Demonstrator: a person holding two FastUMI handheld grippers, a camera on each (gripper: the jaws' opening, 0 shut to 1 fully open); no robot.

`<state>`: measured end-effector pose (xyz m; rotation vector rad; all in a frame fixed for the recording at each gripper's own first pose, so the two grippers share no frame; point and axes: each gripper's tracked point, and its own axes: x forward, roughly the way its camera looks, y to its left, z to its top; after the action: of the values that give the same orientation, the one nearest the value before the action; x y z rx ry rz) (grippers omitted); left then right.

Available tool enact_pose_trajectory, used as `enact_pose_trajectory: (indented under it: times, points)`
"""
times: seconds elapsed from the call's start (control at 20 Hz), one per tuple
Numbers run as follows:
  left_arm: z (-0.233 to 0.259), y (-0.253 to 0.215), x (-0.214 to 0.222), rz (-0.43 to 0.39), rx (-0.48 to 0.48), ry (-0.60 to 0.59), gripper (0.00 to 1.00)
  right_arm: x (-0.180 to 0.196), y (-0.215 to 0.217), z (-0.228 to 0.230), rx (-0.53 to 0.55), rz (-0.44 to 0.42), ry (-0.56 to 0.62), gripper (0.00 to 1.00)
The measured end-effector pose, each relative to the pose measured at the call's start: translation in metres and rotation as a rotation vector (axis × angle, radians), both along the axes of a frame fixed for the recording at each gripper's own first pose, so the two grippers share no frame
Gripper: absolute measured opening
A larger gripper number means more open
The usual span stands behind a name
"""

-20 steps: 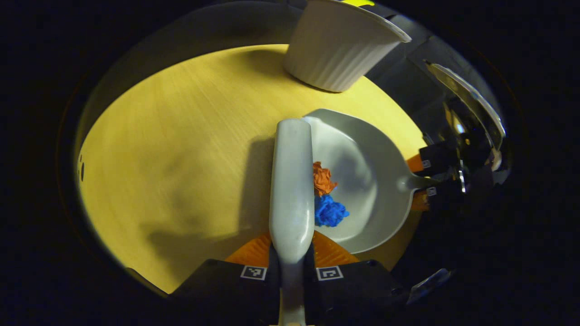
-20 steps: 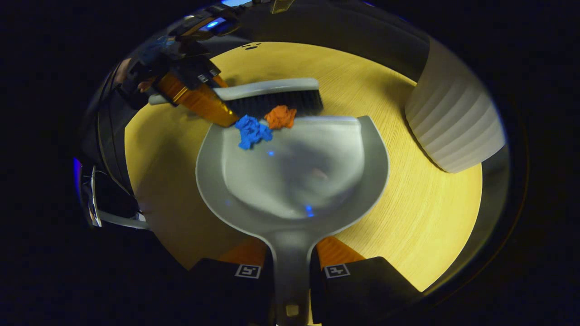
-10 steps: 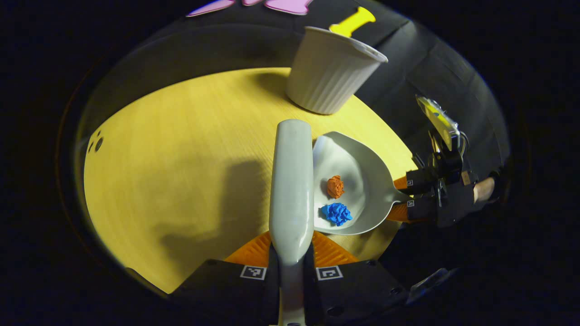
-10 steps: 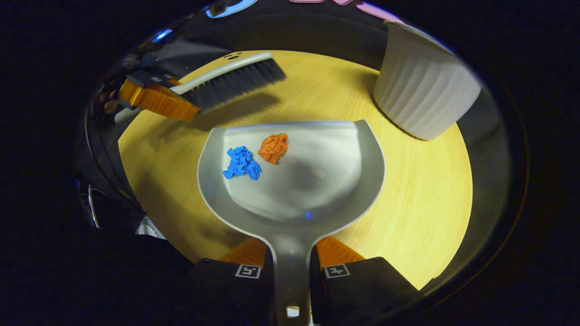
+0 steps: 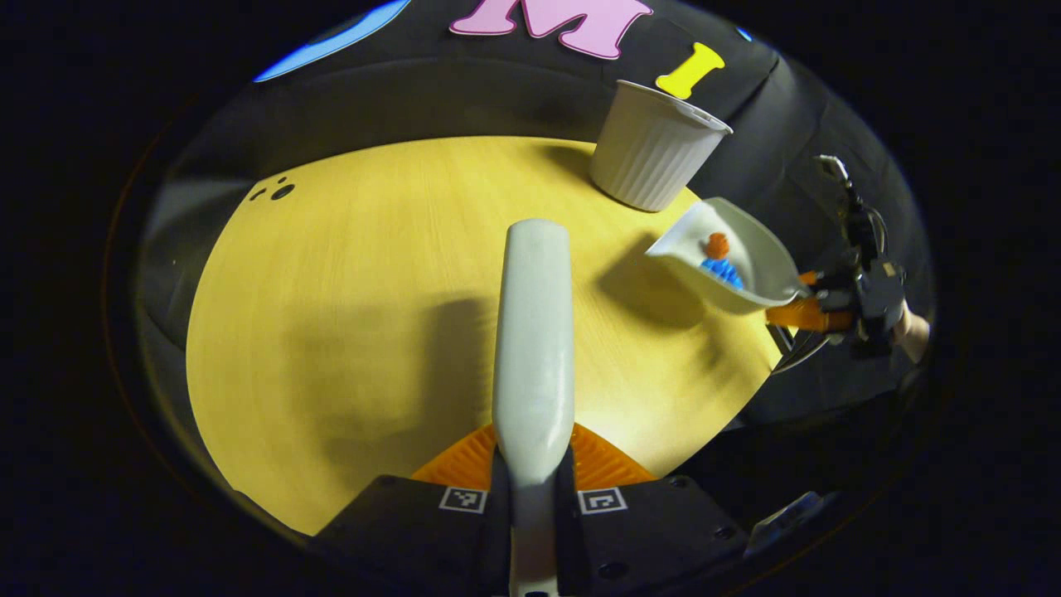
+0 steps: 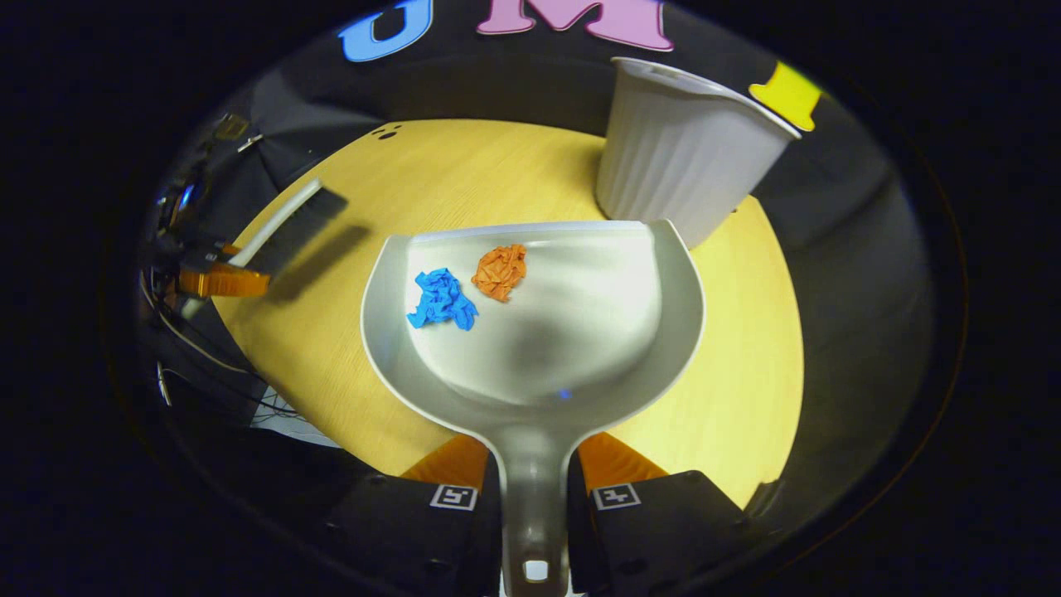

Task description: Pick up the small broom and dustpan from the desktop, sweep the trash into the dustpan with the broom, and then empty the trash into the garbage bin.

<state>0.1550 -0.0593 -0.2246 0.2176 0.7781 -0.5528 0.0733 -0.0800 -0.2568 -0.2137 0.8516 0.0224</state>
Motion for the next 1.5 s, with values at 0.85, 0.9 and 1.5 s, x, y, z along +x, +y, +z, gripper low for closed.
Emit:
enact_pose_trajectory:
  times: [0.85,0.9,1.5]
  points:
    - [-0.006,0.064,-0.039,0.098,-0.024,0.026,0.26,0.077,-0.049,0.176,0.012,-0.209,-0.230,0.39]
    - [-0.003,0.069,-0.038,0.106,-0.028,0.023,0.25,0.086,-0.053,0.182,0.008,-0.228,-0.239,0.36]
    - [0.018,0.117,-0.013,0.181,-0.021,0.023,0.25,0.205,-0.099,0.176,-0.194,-0.295,-0.256,0.35]
